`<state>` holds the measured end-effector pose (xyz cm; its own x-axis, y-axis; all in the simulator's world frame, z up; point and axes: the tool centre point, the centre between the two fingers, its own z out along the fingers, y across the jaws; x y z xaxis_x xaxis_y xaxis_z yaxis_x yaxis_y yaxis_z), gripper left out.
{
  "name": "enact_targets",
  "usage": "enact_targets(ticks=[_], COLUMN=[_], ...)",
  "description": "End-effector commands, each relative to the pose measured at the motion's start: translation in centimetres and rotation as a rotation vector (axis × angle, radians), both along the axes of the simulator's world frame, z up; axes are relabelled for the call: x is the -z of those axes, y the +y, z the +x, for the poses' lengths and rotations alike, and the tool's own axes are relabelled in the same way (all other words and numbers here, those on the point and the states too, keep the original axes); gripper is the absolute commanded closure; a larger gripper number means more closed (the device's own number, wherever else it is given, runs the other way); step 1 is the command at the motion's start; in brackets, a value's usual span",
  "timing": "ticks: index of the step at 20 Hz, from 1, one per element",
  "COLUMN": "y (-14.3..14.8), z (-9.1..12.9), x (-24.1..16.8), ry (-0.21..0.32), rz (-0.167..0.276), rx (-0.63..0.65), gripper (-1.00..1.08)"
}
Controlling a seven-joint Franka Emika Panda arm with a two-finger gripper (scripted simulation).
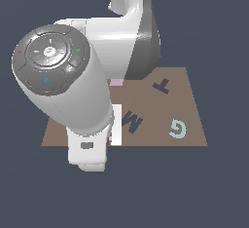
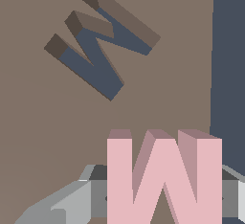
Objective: Insert a designated object into the corresponding slot on a board.
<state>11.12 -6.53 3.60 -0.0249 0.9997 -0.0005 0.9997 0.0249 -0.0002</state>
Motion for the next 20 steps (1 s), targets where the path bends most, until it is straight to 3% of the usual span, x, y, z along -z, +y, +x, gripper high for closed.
enact_targets(ticks=[1,11,20], y=[1.3,5.7,7.8], z=[0.1,-1.1,-2.7], x=[-0.1,-0.3,-0.4], ry=[-0.001,-0.001,-0.001], rz=[0.0,0.0,0.0], rx=[-0.117,-0.55,-0.798], gripper=[1.08,1.08,1.08])
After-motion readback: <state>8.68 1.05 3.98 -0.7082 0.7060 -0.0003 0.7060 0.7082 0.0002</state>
